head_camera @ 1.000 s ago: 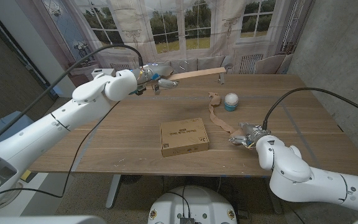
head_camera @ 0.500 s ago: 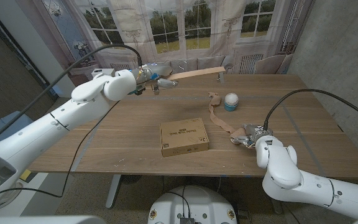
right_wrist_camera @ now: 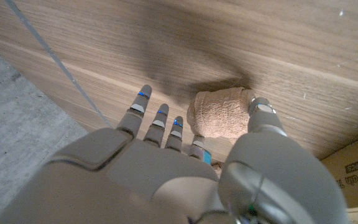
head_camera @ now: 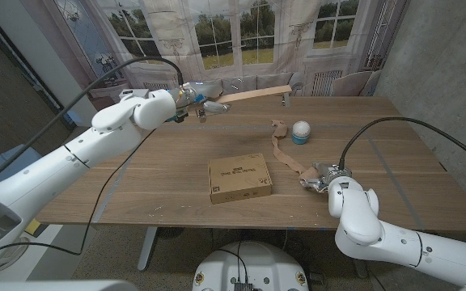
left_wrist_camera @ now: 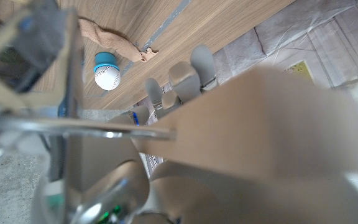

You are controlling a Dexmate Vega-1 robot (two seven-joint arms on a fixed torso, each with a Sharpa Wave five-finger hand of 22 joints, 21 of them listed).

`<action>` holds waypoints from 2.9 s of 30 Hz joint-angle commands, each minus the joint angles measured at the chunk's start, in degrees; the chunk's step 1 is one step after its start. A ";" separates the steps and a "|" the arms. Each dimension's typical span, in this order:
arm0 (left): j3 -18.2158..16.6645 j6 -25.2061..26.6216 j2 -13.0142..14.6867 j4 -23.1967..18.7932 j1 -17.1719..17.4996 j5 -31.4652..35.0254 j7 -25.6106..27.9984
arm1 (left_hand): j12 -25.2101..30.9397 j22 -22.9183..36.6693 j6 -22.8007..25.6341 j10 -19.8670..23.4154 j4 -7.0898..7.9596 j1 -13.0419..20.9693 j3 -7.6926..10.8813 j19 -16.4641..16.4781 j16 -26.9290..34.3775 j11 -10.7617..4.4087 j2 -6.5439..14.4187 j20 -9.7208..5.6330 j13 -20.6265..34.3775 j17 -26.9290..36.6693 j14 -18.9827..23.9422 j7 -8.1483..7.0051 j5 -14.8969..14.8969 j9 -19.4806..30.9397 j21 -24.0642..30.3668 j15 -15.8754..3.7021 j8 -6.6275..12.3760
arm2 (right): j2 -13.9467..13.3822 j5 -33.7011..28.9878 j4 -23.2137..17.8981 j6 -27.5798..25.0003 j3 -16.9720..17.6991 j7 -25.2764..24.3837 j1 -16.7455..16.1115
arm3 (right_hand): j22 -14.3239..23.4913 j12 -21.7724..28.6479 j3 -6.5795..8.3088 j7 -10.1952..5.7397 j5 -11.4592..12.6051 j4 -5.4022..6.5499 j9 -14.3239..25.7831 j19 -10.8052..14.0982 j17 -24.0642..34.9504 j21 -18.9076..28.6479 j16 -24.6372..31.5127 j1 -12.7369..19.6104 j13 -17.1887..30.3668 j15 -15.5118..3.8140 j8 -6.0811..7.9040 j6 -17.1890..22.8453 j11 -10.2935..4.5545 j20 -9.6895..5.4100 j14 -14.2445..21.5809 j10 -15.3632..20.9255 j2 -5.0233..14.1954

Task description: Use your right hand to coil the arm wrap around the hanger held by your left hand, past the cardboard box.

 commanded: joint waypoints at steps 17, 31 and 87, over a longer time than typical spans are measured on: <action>0.29 2.29 0.15 -2.85 0.67 0.77 -1.25 | 0.36 -0.38 -0.60 -0.22 0.71 -0.77 1.88 -0.54 0.09 0.45 1.20 -1.76 0.07 -0.18 -0.26 0.22 -0.36 -0.55 1.07 -0.11 0.78 | 1.41 7.58 2.00 0.63 -0.05 -32.64 -6.71 | 8.68 18.76 5.12 5.17 -3.11 -0.72 0.52 22.01 22.18 19.65 25.67 27.52 7.76 -10.56 2.89 39.87 -0.54 -10.50 35.01 32.05 9.68; 0.95 4.11 -0.35 -4.60 0.99 1.79 -2.40 | 0.34 -0.89 -0.65 -0.29 0.71 -1.30 2.32 -0.72 0.00 0.32 1.17 -1.75 0.07 -0.35 -0.31 0.23 -0.54 -1.12 1.74 0.01 1.31 | 5.73 24.08 1.62 16.17 22.85 -55.52 -25.25 | 10.25 25.69 6.57 8.32 -3.53 0.20 1.50 23.03 29.08 25.64 30.34 33.78 12.16 -10.84 3.85 46.90 -0.53 -11.66 42.94 39.27 9.66; 6.30 4.10 -4.29 -3.77 -1.73 16.80 -3.06 | 0.41 -2.08 -1.62 -0.55 0.68 -3.03 4.08 -1.61 0.14 0.03 -0.15 -1.72 0.08 0.23 -0.74 -0.61 0.13 -2.69 3.45 -0.28 3.55 | 20.64 48.82 7.44 75.77 54.27 -73.61 -43.95 | 11.78 35.00 3.25 11.63 -2.27 1.27 10.78 18.44 45.03 36.82 37.71 38.19 25.01 -10.63 6.42 48.42 0.70 -10.78 44.47 41.17 8.91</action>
